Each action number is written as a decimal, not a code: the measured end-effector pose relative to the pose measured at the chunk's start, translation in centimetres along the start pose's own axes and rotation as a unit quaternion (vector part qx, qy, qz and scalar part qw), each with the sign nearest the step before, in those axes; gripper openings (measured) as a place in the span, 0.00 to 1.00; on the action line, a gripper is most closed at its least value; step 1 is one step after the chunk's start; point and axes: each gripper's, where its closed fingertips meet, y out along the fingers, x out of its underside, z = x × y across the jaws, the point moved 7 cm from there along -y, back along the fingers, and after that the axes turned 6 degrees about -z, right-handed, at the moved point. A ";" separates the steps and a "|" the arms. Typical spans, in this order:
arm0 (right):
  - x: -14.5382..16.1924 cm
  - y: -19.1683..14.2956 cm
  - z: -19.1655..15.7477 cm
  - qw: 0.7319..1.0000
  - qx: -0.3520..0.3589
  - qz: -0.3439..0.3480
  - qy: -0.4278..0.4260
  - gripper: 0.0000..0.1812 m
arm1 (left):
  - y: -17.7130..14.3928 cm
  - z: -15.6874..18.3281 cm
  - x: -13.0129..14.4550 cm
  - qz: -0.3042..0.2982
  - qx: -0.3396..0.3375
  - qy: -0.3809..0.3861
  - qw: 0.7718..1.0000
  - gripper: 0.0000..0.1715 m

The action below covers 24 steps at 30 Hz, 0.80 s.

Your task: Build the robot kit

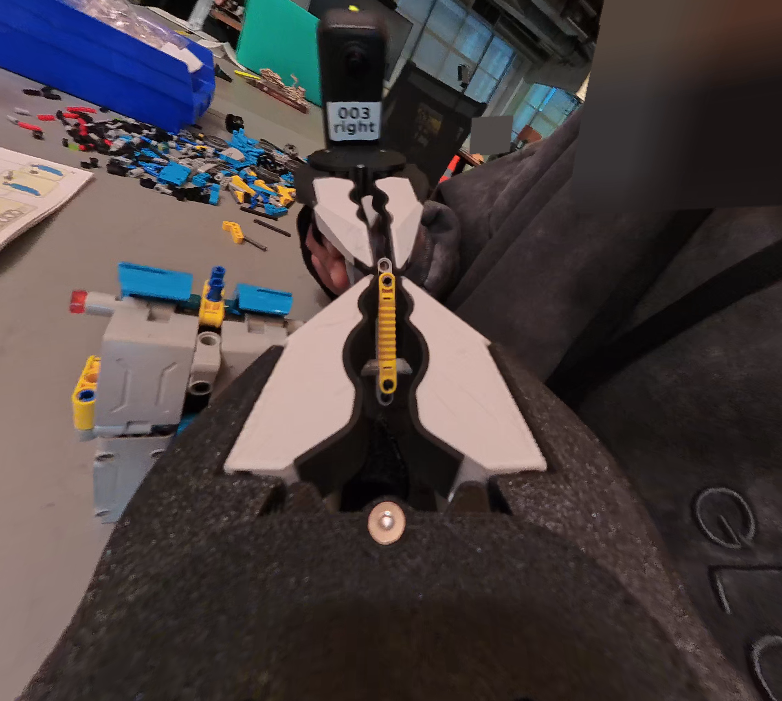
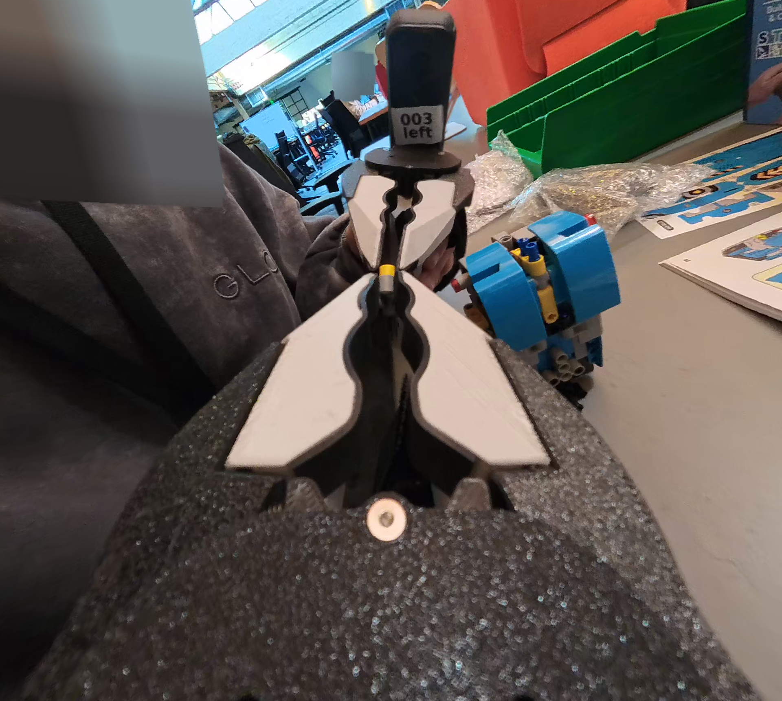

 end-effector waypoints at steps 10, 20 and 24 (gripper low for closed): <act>-0.9 -2.9 0.5 0.997 0.000 0.058 0.046 0.04 | 2.2 0.5 0.9 -0.032 -0.020 0.033 0.999 0.24; -1.3 -3.8 -1.4 0.999 0.027 -0.023 0.006 0.04 | 4.6 0.9 0.5 0.004 -0.037 -0.015 0.999 0.04; -1.5 -4.8 -0.9 1.000 0.011 -0.010 0.005 0.09 | 4.8 1.5 0.0 0.027 -0.074 -0.064 0.995 0.04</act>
